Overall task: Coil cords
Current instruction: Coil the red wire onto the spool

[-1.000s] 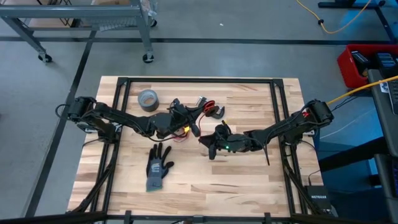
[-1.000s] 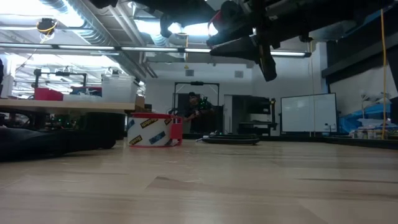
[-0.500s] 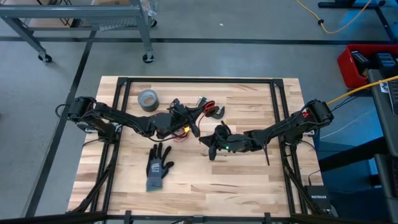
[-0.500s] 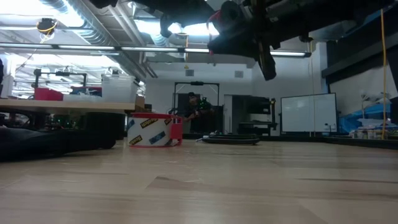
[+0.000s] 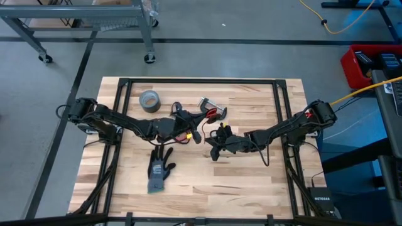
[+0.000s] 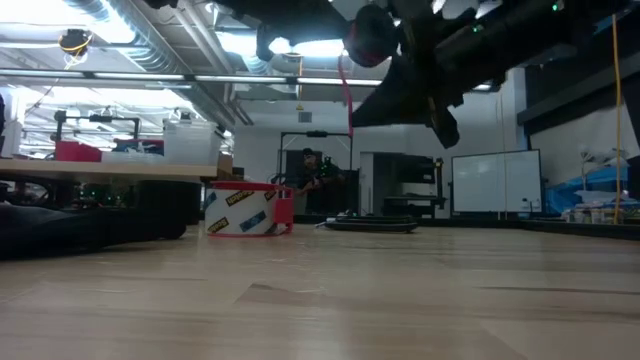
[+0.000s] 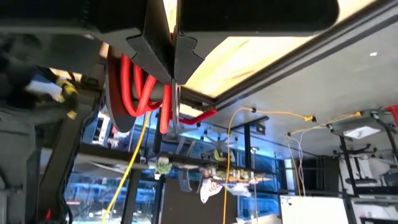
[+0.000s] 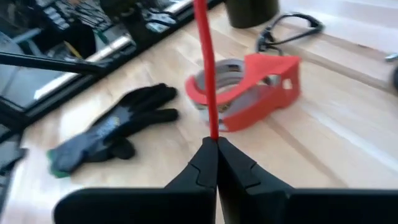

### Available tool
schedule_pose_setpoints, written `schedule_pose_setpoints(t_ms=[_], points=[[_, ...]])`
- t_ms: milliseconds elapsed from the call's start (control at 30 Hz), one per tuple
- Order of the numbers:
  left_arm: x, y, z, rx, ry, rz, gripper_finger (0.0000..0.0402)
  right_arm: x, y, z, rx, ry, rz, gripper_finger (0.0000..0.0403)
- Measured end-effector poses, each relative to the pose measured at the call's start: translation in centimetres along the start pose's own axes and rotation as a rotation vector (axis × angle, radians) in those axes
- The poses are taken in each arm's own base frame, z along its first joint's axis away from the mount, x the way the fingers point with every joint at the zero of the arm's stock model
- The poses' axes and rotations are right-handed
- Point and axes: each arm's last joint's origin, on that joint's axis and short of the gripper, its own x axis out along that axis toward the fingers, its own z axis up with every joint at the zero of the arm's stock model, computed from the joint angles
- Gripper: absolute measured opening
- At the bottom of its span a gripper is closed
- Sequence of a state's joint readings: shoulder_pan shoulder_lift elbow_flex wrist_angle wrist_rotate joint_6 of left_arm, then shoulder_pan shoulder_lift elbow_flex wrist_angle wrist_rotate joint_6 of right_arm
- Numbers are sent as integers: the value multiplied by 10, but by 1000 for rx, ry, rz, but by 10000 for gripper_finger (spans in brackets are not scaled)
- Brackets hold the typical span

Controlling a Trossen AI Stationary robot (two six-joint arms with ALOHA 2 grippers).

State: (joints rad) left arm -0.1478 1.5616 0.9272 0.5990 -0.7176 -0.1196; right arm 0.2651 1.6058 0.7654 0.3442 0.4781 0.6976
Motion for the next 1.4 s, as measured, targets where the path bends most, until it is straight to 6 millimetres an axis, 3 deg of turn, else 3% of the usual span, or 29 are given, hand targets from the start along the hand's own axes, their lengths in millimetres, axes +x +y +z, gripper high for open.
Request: schedule_pose_setpoints(t_ms=[233,500,867,1200,1400], points=[[-4,-4,-7,38,56,-9,0,1,-16,3,-32,60,-95,2],[-5,-1,-19,53,160,10,0,-20,-31,16,-79,135,-207,2],[-7,0,-28,20,239,-3,0,-32,-39,40,-104,51,-243,2],[0,10,-26,44,216,80,0,-32,-34,35,-80,206,-53,25],[6,18,-24,52,209,111,0,-32,-31,34,-64,276,58,78]])
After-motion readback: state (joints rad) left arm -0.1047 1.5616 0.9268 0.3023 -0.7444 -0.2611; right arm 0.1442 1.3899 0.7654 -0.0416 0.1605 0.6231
